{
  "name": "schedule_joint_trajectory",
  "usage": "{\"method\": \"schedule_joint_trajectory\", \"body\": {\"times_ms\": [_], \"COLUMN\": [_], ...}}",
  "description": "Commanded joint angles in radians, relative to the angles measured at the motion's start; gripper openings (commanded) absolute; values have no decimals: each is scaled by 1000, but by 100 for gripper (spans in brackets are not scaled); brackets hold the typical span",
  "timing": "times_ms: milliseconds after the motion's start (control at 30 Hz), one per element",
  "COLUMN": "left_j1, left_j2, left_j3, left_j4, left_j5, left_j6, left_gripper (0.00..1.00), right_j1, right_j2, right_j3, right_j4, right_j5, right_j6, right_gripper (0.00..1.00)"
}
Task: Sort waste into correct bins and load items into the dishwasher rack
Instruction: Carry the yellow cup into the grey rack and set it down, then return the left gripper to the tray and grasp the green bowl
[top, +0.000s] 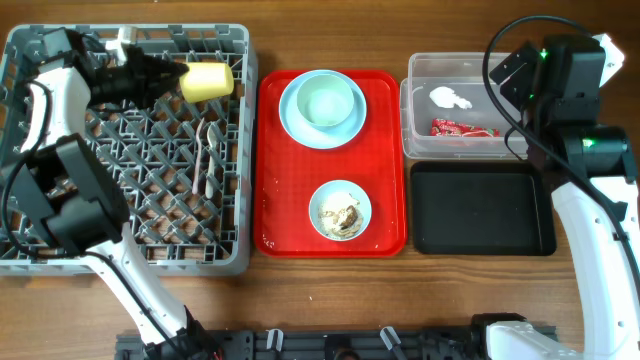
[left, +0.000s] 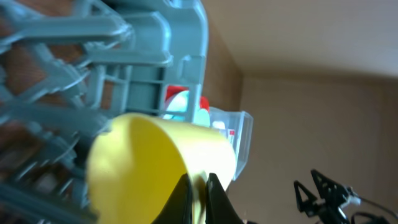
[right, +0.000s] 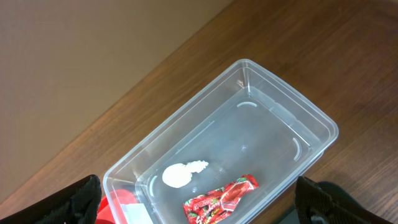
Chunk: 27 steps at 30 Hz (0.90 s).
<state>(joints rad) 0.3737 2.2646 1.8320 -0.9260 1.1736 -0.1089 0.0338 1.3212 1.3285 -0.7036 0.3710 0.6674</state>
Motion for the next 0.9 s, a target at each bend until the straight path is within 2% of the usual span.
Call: {"method": "schedule_joint_trajectory", "body": {"times_ms": [0,33,233,333,400,433,533,633,733,767,833,867], "left_j1": [44,50,83,69,31,-18,-174,-391,-631,-708,-834,-871], "left_j2": [23,23,-13,-159,-290,-379,-493,-494,-419,-385,-324,-300], "left_j3": [-39,-39,-38,-10,0,0,0,-1,-1,-1,-1,-1], "left_j4": [-67,-72,-100,-90,-71,-65,-67,-65,-27,-3,45,61], "left_j5": [-356,-356,-356,-365,-472,-601,-780,-898,-911,-946,-1081,-1122], "left_j6": [19,19,15,-42,-105,-145,-166,-215,-216,-232,-244,-244], "left_gripper": [5,20,27,28,27,19,4,4,17,19,38,39], "right_j1": [0,0,0,0,0,0,0,0,0,0,0,0], "right_j2": [7,7,7,7,8,8,8,8,8,8,8,8], "right_j3": [-5,-5,-5,-5,-5,-5,-5,-5,-5,-5,-5,-5], "right_j4": [-1,0,-1,0,-1,0,-1,-1,0,0,-1,0], "right_j5": [12,12,12,12,12,12,12,12,12,12,12,12], "right_j6": [-12,-12,-13,-13,-12,-13,-13,-13,-13,-12,-12,-13], "right_gripper": [100,100,100,100,100,100,100,100,100,100,100,100]}}
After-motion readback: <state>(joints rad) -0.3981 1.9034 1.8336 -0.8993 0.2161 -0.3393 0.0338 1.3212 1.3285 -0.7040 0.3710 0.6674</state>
